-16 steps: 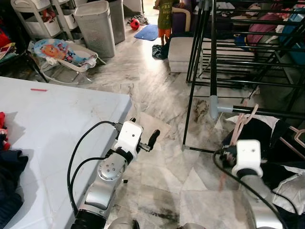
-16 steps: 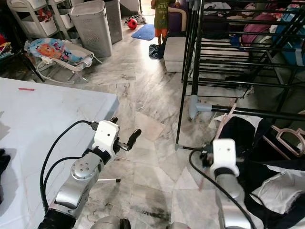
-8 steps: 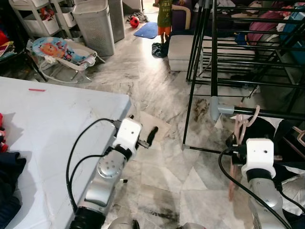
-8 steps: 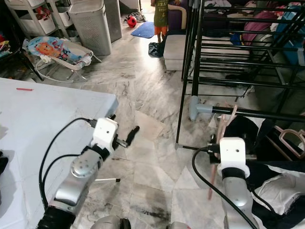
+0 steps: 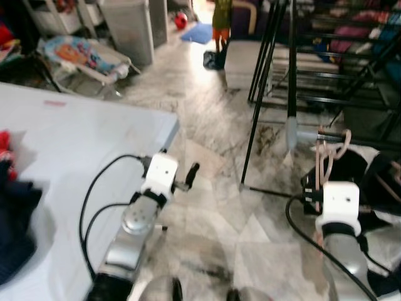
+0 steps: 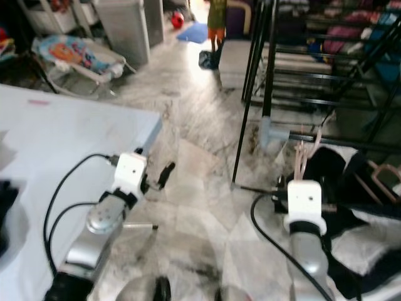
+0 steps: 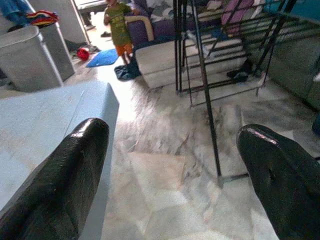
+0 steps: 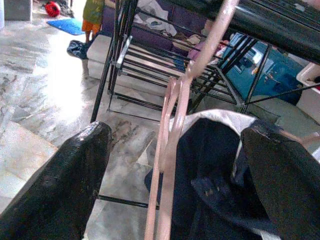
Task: Hang hanger
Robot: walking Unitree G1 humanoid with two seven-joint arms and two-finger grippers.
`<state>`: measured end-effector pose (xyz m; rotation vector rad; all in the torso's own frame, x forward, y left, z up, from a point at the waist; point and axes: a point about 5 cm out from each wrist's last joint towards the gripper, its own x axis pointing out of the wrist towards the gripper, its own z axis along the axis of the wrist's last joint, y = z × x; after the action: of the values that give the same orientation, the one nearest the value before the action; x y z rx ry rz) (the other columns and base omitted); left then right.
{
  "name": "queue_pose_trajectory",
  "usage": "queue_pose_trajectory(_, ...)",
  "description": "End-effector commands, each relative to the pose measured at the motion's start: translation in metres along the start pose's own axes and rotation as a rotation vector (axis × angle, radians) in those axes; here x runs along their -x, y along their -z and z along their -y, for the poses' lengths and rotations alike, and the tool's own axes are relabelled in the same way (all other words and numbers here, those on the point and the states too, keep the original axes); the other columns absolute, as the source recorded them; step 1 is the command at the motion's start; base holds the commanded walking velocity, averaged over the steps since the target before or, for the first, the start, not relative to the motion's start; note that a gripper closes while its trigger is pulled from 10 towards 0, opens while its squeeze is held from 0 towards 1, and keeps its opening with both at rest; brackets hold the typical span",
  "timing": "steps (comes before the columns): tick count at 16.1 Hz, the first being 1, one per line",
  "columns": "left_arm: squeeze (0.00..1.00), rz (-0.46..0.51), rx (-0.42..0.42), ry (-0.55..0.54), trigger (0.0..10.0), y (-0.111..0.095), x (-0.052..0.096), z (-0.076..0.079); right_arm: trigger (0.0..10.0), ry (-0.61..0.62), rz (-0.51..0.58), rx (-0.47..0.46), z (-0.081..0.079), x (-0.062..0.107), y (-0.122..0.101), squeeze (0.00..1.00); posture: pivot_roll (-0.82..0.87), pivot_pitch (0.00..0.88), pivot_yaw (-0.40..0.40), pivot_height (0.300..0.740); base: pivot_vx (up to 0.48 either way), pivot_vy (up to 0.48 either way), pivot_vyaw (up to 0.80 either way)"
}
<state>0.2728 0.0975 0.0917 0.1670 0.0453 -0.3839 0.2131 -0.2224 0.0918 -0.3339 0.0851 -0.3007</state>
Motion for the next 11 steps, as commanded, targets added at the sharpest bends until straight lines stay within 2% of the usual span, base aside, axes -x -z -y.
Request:
queue_pose_trajectory(1, 0.00, -0.004, -0.009, 0.005, 10.0, 0.000, 0.001, 0.003, 10.0, 0.026, -0.015, -0.002, 0.005, 0.000, 0.002, 1.00, -0.03, 0.000, 0.035, 0.740, -0.326, 0.000, 0.00)
queue_pose_trajectory(3, 0.00, -0.003, -0.009, 0.009, 10.0, 0.000, -0.001, 0.003, 10.0, 0.033, -0.003, -0.002, 0.006, -0.004, -0.001, 0.96, -0.03, 0.000, 0.039, 0.740, -0.324, 0.000, 0.00)
queue_pose_trajectory(5, 0.00, -0.005, -0.011, 0.010, 10.0, 0.000, -0.001, 0.002, 10.0, 0.014, 0.017, -0.001, 0.001, -0.012, -0.006, 0.00, -0.02, 0.000, 0.039, 0.740, -0.326, 0.000, 0.00)
queue_pose_trajectory(8, 0.00, -0.010, -0.016, 0.017, 10.0, 0.002, -0.001, 0.003, 10.0, -0.011, 0.037, -0.050, -0.009, -0.031, -0.015, 0.00, -0.01, 0.000, 0.039, 0.740, -0.326, 0.000, 0.00)
queue_pose_trajectory(11, 0.00, -0.009, -0.015, 0.013, 10.0, 0.001, -0.001, 0.004, 10.0, -0.037, 0.063, -0.054, -0.016, -0.039, -0.023, 0.00, 0.00, 0.000, 0.033, 0.740, -0.324, 0.000, 0.00)
